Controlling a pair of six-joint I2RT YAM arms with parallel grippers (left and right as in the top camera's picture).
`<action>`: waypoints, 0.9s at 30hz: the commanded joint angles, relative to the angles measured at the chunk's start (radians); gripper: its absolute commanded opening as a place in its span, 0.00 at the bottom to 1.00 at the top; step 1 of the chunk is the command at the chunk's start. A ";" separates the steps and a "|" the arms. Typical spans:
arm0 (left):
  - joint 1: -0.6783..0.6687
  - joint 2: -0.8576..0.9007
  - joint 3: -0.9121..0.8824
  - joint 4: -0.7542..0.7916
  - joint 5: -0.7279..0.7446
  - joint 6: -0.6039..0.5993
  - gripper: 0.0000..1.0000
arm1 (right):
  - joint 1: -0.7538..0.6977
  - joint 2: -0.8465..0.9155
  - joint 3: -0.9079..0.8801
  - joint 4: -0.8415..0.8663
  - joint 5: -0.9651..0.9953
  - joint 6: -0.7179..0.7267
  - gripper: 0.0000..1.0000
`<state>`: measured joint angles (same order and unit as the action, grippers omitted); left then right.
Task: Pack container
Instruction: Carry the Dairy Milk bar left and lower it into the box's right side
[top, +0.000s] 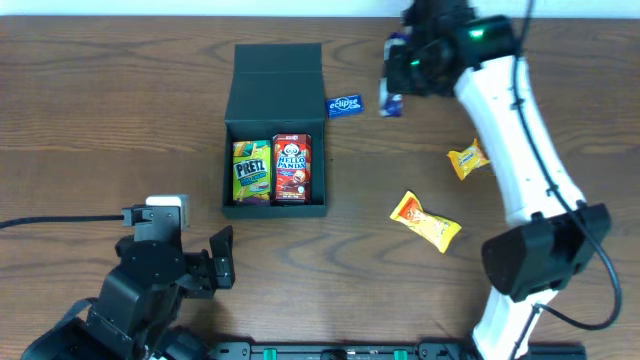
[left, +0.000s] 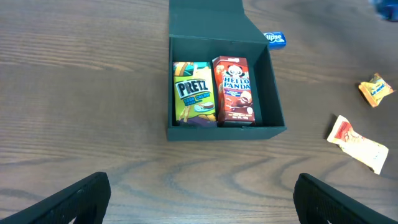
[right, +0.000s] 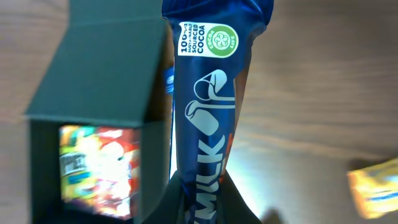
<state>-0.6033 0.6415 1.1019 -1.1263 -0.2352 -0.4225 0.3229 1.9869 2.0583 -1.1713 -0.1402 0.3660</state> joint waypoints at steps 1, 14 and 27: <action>0.001 -0.002 0.006 -0.004 0.000 -0.011 0.95 | 0.083 -0.021 0.008 -0.002 0.004 0.091 0.02; 0.001 -0.002 0.006 -0.004 0.000 -0.011 0.95 | 0.405 -0.021 -0.163 0.081 0.248 0.336 0.02; 0.001 -0.002 0.006 -0.004 0.000 -0.011 0.95 | 0.436 -0.021 -0.426 0.259 0.261 0.403 0.02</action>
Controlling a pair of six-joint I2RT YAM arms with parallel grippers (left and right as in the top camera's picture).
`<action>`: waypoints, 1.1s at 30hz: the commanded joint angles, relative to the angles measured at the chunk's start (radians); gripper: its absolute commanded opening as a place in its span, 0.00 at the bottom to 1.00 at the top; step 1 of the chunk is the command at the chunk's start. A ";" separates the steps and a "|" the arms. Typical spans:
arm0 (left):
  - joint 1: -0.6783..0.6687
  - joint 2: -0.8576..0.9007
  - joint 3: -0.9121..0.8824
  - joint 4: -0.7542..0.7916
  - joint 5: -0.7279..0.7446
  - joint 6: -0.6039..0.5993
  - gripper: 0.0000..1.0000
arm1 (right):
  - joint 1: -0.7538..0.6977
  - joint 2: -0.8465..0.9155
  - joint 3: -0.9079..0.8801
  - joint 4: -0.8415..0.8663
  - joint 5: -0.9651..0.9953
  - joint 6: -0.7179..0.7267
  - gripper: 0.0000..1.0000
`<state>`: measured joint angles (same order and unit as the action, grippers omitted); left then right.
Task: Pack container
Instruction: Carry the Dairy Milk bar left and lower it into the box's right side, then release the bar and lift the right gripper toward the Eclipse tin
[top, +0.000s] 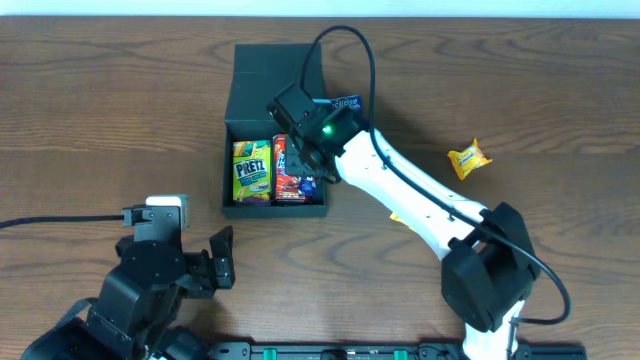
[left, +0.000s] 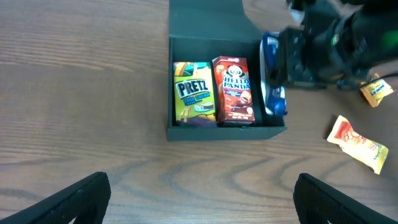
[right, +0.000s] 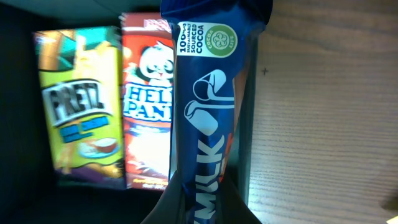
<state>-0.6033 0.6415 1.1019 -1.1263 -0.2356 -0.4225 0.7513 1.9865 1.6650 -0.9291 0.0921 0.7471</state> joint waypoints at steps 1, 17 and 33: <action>0.001 -0.002 0.006 -0.004 0.000 -0.011 0.95 | 0.008 -0.021 -0.049 0.027 0.031 0.022 0.01; 0.001 -0.002 0.006 -0.004 0.000 -0.011 0.95 | 0.006 -0.023 -0.106 0.078 0.032 -0.008 0.64; 0.001 -0.002 0.006 -0.004 0.000 -0.011 0.95 | -0.019 -0.177 0.045 0.101 0.040 -0.099 0.62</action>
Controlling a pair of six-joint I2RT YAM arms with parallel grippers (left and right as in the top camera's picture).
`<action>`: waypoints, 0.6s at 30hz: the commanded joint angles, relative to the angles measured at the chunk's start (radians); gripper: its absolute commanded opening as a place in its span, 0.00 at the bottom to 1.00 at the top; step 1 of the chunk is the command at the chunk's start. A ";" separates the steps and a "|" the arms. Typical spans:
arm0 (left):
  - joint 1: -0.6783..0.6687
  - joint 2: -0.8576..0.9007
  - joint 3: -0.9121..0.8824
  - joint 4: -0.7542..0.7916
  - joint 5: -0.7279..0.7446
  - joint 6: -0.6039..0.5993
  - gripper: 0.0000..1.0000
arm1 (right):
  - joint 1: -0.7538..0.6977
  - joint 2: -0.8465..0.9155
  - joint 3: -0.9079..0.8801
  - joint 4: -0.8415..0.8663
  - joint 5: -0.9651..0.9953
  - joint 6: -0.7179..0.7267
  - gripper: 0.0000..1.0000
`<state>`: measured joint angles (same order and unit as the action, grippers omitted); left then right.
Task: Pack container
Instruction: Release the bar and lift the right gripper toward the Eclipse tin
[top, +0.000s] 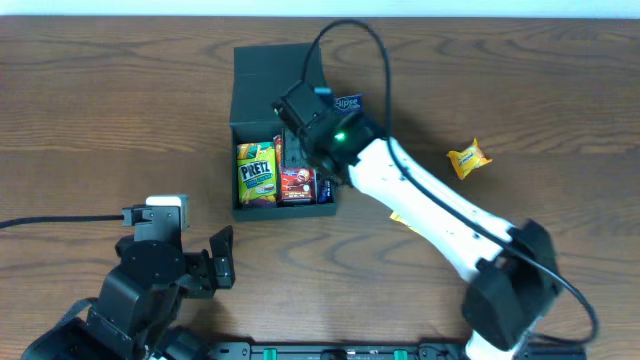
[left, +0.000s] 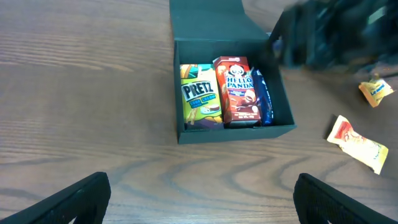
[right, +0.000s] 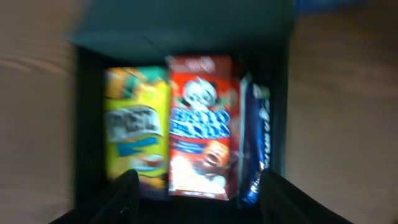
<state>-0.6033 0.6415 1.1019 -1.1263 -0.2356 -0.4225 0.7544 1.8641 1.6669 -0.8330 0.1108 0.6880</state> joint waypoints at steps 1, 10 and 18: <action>0.001 -0.002 0.006 -0.004 0.000 -0.011 0.95 | -0.030 -0.071 0.049 0.008 0.025 -0.040 0.62; 0.001 -0.002 0.006 -0.004 0.000 -0.011 0.95 | -0.112 -0.171 0.059 0.001 0.044 -0.069 0.63; 0.001 -0.002 0.006 -0.004 0.000 -0.011 0.95 | -0.159 -0.125 0.051 -0.085 0.050 -0.068 0.60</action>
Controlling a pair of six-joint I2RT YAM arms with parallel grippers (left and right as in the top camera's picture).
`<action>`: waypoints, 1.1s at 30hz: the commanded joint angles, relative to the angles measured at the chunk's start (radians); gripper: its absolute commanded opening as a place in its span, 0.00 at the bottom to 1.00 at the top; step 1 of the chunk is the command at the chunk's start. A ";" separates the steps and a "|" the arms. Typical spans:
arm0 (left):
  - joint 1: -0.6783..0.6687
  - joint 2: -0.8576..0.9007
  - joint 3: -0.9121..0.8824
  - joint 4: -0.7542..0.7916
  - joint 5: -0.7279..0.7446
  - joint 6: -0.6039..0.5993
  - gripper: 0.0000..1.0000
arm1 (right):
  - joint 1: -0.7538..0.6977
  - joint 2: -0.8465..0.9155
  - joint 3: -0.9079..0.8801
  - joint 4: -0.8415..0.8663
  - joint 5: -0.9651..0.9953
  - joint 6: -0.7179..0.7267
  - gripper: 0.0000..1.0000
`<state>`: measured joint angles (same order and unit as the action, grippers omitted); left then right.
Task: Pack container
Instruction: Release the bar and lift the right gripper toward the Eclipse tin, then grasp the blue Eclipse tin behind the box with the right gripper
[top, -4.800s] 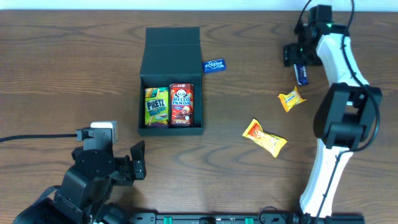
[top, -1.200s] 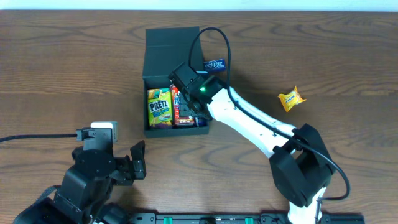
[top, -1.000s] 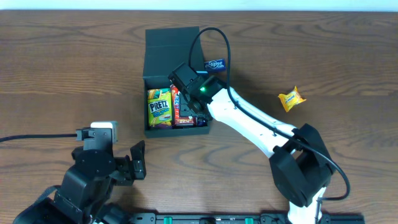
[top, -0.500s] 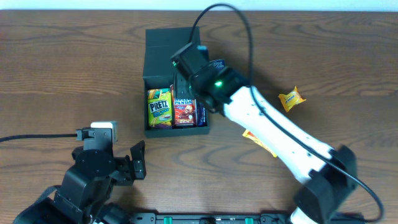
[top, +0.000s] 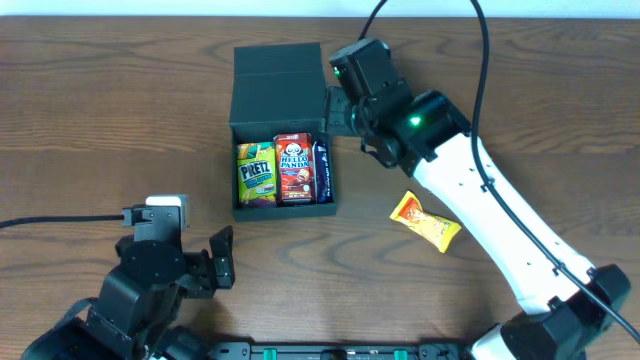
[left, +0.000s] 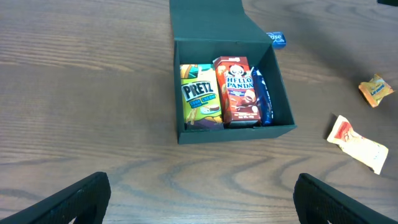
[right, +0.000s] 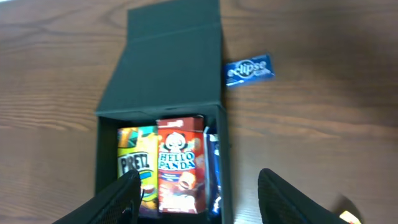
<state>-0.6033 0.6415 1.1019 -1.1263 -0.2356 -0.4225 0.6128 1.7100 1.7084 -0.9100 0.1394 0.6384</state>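
A dark green box (top: 278, 70) lies with its lid open at mid table. Inside are a Pretz pack (top: 256, 172), a Hello Panda pack (top: 294, 168) and a blue milk chocolate bar (top: 322, 170) on edge against the right wall. My right gripper (right: 202, 208) is open and empty, raised over the box's right side (top: 338, 108). Its view shows the box (right: 168, 62) and a blue Eclipse gum pack (right: 249, 70) beside the lid. Open and empty, my left gripper (left: 202, 199) stays at the near left (top: 222, 258).
An orange-yellow wrapped snack (top: 425, 222) lies right of the box. A small yellow candy (left: 376, 89) sits farther right and shows in the left wrist view. The right arm crosses the right half of the table.
My right gripper was low over the box interior, open. Now it is higher and farther back, with the whole box and the gum pack in its view. The bar stays in the box.
My right gripper held the blue bar high at the back right of the box. Then it held the bar over the box's right side. Then it was open, the bar stood beside the Hello Panda pack and the box had shifted slightly. Now the gripper is withdrawn.
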 joint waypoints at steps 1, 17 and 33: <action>0.001 -0.002 0.006 -0.004 0.000 -0.011 0.95 | -0.023 0.037 0.010 -0.011 0.022 -0.019 0.61; 0.001 -0.002 0.006 -0.004 0.000 -0.011 0.95 | -0.143 0.143 0.010 -0.014 0.045 -0.053 0.66; 0.001 -0.002 0.006 -0.004 0.000 -0.011 0.95 | -0.174 0.201 0.010 0.167 0.032 -0.569 0.94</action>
<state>-0.6033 0.6415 1.1019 -1.1267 -0.2356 -0.4225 0.4442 1.8797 1.7084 -0.7532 0.1688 0.3054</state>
